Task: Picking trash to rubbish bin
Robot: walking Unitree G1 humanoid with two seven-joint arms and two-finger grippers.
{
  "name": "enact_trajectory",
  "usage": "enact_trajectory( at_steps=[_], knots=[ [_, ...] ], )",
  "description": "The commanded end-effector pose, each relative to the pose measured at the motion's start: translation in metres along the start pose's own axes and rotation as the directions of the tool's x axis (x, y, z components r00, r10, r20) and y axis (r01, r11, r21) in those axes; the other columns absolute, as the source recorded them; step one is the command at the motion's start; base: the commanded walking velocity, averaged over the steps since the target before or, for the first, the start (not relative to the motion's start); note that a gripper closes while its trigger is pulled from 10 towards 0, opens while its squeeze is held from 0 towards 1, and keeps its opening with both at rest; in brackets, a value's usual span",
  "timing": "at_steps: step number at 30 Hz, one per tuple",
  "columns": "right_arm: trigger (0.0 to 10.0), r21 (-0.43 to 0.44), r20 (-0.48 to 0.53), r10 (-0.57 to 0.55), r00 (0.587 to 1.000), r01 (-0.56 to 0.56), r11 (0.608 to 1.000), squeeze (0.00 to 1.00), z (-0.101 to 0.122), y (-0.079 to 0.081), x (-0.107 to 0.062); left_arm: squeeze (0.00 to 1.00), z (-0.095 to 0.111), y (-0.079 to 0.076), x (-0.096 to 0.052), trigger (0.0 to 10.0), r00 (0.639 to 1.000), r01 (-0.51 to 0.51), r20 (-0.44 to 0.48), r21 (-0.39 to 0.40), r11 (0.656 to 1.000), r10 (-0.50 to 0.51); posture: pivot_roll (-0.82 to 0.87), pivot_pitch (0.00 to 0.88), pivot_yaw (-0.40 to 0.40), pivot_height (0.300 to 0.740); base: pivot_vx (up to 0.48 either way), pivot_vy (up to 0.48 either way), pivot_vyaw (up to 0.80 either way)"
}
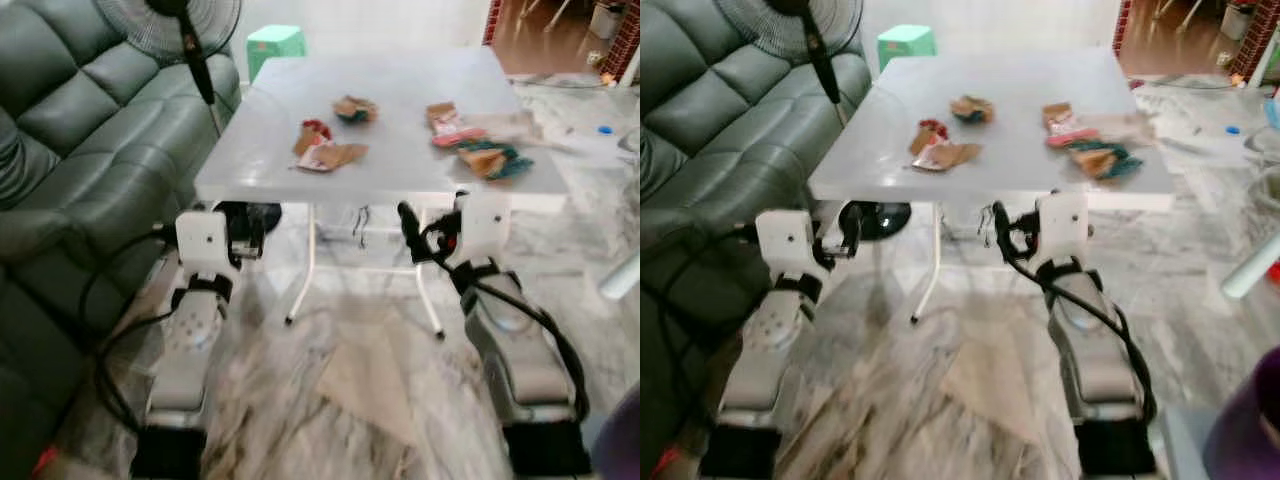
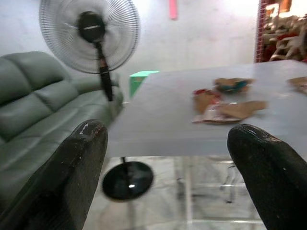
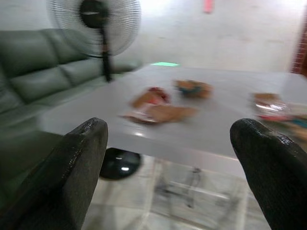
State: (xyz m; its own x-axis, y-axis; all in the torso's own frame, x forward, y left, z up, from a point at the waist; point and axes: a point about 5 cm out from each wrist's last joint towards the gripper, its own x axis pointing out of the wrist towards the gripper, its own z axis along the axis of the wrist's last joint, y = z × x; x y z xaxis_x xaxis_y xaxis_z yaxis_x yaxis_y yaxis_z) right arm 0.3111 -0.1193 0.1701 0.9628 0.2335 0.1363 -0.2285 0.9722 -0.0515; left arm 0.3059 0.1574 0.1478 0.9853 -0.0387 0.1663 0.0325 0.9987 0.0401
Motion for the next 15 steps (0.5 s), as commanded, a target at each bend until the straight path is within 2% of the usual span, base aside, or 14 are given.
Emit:
enact_trajectory(
  at_steps=[1,15],
  knots=[
    [10.0,-0.018,0.013,-0.019,1.0,0.019,1.0,0.0,0.0035,-0.0072,0.0002,0.0,0.0083,-0.0077,0.0006,10.0,0.998,0.038,0.04,-0.031,0.999,-0.037,-0.05,0.025,0.058,0.74,0.296,0.0,0.0],
    [10.0,-0.026,0.022,-0.019,1.0,0.019,0.999,0.0,0.0044,-0.0059,0.0013,0.0,0.0084,-0.0076,0.001,10.0,0.998,0.055,0.044,-0.043,0.998,-0.053,-0.05,0.024,0.06,0.74,0.442,0.0,0.0]
  ],
)
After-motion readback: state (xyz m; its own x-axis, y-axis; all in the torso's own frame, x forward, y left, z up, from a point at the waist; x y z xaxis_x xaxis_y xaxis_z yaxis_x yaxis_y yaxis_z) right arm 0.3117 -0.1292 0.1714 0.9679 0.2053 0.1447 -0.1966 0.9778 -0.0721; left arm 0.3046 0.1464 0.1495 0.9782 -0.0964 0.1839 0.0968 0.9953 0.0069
